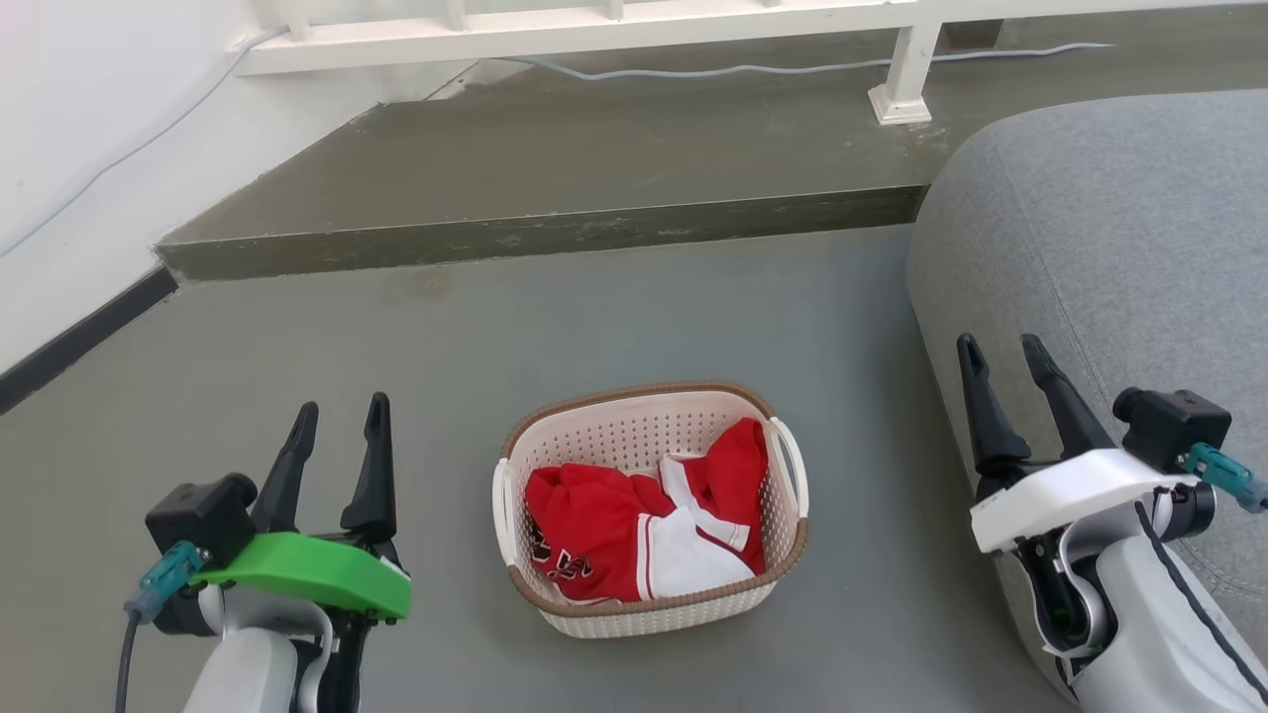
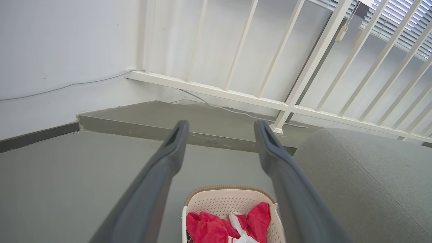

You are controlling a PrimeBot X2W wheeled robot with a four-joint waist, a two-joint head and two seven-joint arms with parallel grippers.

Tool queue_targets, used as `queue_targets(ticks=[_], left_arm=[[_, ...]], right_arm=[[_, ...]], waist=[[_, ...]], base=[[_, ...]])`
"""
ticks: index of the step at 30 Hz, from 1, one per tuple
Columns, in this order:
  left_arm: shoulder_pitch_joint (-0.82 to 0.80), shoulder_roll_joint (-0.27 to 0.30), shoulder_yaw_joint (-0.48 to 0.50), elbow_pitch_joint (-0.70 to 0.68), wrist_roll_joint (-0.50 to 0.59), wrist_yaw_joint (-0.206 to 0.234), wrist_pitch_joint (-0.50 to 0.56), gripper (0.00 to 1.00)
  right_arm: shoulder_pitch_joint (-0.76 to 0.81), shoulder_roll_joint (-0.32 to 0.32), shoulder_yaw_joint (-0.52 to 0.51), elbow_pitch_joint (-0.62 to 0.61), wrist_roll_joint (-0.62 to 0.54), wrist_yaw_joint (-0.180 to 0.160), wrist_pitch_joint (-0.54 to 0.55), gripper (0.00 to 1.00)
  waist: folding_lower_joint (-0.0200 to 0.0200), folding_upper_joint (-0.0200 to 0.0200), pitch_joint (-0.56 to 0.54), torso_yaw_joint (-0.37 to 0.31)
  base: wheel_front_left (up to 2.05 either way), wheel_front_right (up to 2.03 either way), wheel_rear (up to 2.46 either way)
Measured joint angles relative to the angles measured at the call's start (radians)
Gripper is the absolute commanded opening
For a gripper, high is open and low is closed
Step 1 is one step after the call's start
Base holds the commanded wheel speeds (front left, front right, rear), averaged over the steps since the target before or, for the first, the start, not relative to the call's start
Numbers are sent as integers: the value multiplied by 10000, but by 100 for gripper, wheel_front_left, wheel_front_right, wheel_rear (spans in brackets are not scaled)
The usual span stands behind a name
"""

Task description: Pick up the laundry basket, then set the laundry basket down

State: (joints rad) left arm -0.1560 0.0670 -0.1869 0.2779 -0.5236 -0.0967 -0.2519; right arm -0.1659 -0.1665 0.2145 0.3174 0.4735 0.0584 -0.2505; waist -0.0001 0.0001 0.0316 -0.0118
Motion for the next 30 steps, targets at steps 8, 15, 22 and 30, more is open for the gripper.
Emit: queue_targets(ticks=[8, 15, 22, 30], left_arm=[[261, -117, 113, -194, 71, -12, 0, 100], [346, -140, 151, -336, 192, -100, 0, 100], [397, -163, 190, -401, 368, -102, 0, 100], [464, -198, 169, -322, 366, -144, 17, 0]], right_arm=[[216, 119, -148, -249, -165, 2, 0, 100], [357, 213, -234, -395, -362, 13, 0, 100], [480, 268, -374, -512, -514, 27, 0, 100], [554, 387, -414, -426, -594, 29, 6, 0]], waist=[[0, 0, 32, -1], [0, 0, 75, -10], [0, 0, 99, -20], [0, 0, 108, -27]], base=[[0, 0, 0], [0, 0, 0], [0, 0, 0], [0, 0, 0]])
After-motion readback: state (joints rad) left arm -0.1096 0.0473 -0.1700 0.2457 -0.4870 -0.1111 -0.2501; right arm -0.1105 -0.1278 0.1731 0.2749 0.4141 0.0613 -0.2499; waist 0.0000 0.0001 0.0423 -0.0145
